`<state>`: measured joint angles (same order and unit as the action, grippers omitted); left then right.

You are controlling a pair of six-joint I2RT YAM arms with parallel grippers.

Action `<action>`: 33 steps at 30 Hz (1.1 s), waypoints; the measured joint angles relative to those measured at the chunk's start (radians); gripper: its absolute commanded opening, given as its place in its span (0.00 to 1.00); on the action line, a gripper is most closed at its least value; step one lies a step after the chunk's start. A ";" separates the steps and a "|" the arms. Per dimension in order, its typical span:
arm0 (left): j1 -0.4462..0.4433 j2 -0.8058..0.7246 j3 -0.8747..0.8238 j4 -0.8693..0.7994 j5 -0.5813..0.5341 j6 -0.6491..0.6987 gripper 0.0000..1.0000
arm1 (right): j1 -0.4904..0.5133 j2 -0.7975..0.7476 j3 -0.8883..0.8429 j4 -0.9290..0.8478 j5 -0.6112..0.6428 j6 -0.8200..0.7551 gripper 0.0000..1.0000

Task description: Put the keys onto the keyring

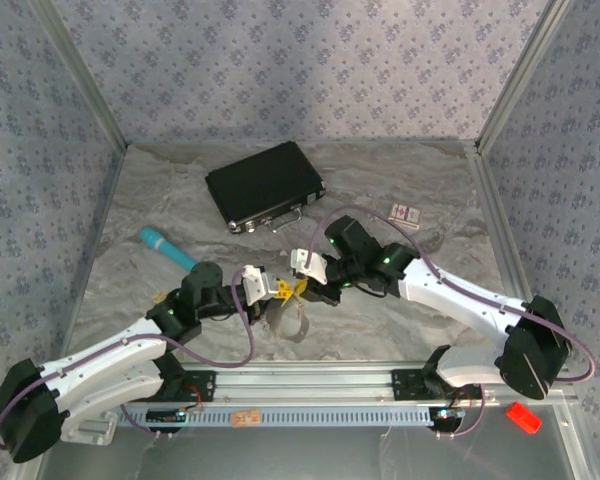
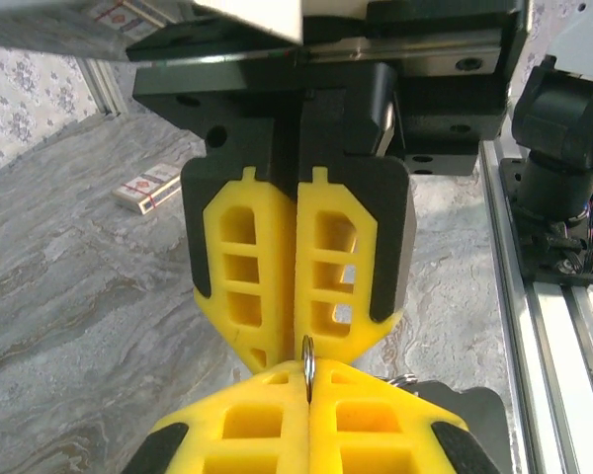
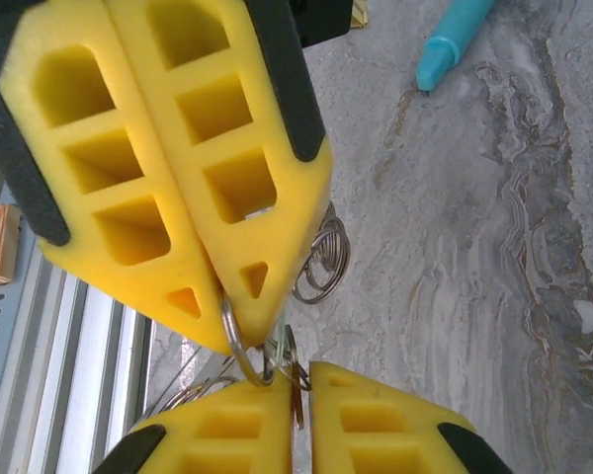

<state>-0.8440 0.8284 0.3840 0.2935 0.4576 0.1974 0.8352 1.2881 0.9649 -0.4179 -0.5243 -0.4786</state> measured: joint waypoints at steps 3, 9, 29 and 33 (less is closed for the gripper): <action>0.000 -0.002 -0.003 0.026 0.003 -0.001 0.00 | -0.007 -0.022 -0.019 0.008 0.000 0.003 0.20; 0.001 -0.002 -0.018 0.058 0.003 -0.008 0.00 | -0.014 -0.072 -0.058 0.020 -0.012 0.018 0.29; 0.006 -0.002 -0.036 0.123 0.006 -0.034 0.00 | -0.003 -0.061 -0.131 0.159 -0.037 0.072 0.30; 0.007 -0.002 -0.036 0.123 0.006 -0.034 0.00 | -0.003 -0.056 -0.131 0.180 -0.032 0.081 0.22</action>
<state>-0.8368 0.8265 0.3477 0.4164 0.4641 0.1631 0.8318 1.2316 0.8337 -0.2379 -0.5560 -0.3977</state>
